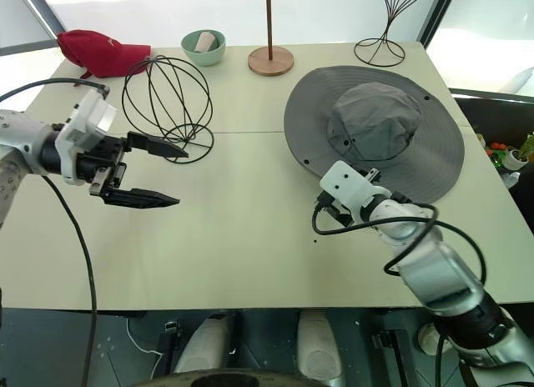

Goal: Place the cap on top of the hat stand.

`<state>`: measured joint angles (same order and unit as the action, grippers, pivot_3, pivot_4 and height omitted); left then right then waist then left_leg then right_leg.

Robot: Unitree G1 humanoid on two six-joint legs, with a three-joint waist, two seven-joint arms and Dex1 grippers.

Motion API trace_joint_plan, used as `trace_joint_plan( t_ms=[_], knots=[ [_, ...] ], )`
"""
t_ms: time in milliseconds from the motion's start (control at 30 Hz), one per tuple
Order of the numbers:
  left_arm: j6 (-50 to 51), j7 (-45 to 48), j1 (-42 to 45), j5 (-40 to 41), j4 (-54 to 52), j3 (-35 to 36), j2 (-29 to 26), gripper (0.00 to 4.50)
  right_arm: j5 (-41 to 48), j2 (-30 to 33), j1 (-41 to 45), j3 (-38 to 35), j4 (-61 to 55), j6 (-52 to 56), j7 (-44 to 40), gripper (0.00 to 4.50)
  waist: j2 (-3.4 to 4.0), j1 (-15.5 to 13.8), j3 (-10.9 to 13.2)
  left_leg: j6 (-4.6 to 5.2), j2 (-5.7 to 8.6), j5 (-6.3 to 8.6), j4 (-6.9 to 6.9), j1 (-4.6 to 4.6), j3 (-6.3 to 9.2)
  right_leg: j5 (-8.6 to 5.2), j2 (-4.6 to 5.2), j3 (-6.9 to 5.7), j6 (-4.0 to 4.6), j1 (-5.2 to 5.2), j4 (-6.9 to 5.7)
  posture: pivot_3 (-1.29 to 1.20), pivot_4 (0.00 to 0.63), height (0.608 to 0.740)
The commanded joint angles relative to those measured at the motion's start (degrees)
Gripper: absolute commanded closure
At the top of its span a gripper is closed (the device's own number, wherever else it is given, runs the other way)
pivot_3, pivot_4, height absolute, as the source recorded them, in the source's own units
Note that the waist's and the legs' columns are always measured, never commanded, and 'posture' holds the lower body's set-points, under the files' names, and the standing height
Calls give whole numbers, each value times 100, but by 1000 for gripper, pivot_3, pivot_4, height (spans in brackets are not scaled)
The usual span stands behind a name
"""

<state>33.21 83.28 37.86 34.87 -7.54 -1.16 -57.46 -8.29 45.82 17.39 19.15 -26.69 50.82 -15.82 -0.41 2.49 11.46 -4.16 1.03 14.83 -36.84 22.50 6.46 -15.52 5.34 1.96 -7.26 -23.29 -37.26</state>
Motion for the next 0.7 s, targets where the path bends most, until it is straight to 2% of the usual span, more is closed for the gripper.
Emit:
trace_joint_plan(
  t_ms=[33, 367, 400, 433, 500, 633, 667, 700],
  knots=[
    [-36, -52, 67, 13, -106, 190, -29, 0, -522, -226, 120, 30, 320, -410, 333, 31, 0, 0, 0, 0, 0, 0, 0, 0, 0, 0, 0, 0, 0, 0, -1, 0, 150, 740],
    [58, -451, -26, 103, -355, 304, 124, 0, -838, -1031, 57, -102, 1570, -1393, 395, 31, -46, 9, -27, 1, -1, 0, -12, -7, 3, 1, -2, 0, -1, 12, -7, 0, 150, 740],
    [58, -481, -48, 111, -377, 329, 123, 0, -814, -1113, 13, -116, 1568, -1429, 331, 535, -47, 8, -28, 1, -2, 0, -13, -8, 3, 1, -3, 0, -1, 13, -7, 0, 150, 740],
    [62, -516, -65, 111, -389, 348, 119, 0, -762, -1212, -31, -165, 1550, -1423, 280, 830, -47, 8, -28, 1, -2, 0, -13, -9, 4, 1, -4, 0, 0, 15, -7, 0, 150, 740],
    [71, -562, -104, 122, -407, 385, 96, 0, -760, -1338, -94, -246, 1505, -1415, 220, 1834, -47, 11, -28, 1, -4, 0, -13, -10, 6, 1, -7, 0, 0, 14, -8, 0, 150, 740],
    [132, -636, -143, 155, -497, 433, 82, 0, -835, -1413, -160, -365, 1485, -1466, 111, 4108, -47, 0, -28, 1, -4, 0, -13, -9, 7, 1, -7, 0, 0, 14, -8, 0, 150, 740],
    [155, -655, -153, 168, -524, 450, 79, 0, -831, -1419, -166, -396, 1483, -1470, 74, 4474, -47, -3, -28, 1, -4, 0, -13, -8, 8, 1, -7, 0, 0, 14, -7, 0, 150, 740],
    [173, -671, -163, 177, -542, 467, 77, 0, -822, -1424, -168, -420, 1482, -1470, 38, 4474, -47, -4, -28, 1, -4, 0, -13, -8, 7, 1, -7, 0, 0, 14, -7, 0, 150, 740]
  ],
)
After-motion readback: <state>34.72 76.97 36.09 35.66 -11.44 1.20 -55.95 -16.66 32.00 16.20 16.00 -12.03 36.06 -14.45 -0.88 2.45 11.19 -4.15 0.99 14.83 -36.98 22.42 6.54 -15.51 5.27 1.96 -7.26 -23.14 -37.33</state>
